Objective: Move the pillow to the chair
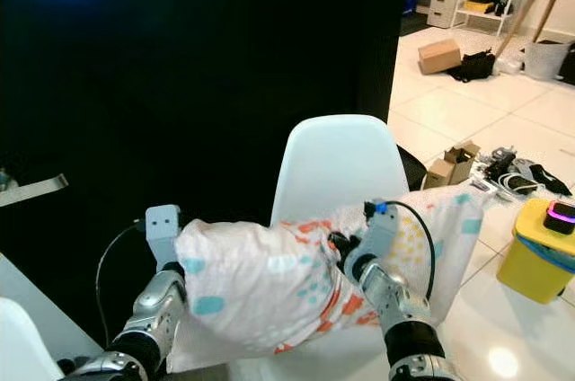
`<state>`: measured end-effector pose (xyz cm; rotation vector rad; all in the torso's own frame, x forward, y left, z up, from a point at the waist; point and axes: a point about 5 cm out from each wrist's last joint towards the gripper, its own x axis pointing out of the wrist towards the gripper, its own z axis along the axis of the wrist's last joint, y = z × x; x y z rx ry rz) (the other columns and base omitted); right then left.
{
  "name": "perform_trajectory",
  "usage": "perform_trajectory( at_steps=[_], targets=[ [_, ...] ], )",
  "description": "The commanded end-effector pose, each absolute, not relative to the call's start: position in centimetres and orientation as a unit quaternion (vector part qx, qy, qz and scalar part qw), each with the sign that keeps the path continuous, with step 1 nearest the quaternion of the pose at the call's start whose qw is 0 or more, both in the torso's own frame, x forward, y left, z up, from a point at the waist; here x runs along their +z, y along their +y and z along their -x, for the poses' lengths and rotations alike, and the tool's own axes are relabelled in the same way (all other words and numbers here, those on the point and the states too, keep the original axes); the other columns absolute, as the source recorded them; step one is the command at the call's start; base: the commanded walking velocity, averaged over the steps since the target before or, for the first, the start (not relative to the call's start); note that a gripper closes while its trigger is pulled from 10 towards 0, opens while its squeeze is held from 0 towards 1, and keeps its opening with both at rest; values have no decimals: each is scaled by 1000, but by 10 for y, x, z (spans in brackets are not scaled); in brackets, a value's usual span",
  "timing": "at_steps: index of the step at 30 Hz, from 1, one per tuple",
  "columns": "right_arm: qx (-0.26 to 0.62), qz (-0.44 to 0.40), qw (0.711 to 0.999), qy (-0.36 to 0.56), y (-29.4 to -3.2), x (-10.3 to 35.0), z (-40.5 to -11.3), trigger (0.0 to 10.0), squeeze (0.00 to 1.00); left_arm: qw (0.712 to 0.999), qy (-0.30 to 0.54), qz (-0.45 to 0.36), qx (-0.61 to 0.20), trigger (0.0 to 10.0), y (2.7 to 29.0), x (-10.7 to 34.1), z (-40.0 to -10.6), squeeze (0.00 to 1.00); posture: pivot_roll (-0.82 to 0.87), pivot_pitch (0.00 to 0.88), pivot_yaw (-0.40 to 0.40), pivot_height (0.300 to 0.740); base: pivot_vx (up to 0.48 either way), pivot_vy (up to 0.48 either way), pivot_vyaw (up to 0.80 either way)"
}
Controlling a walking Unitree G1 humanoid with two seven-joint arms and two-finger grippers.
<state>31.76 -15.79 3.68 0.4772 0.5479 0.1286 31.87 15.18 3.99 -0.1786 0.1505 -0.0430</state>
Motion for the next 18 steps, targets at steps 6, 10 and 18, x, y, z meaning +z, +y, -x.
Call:
perform_trajectory(
  at_steps=[6, 10, 18],
  targets=[
    [-1, -165, 926, 339, -174, 8, -299, 10000, 0, 993, 92, 72, -30, 10000, 149, 30, -311, 0, 71, 0, 39, 634, 0, 0, 0],
    [-19, -145, 924, 353, -181, 3, -296, 10000, 0, 992, 105, 68, -32, 10000, 149, 25, -307, 0, 71, 0, 40, 619, 0, 0, 0],
    [-19, -117, 905, 409, -183, -13, -282, 10000, 0, 980, 192, 32, -48, 10000, 149, -8, -281, 0, 67, 0, 39, 584, 0, 0, 0]
  ],
)
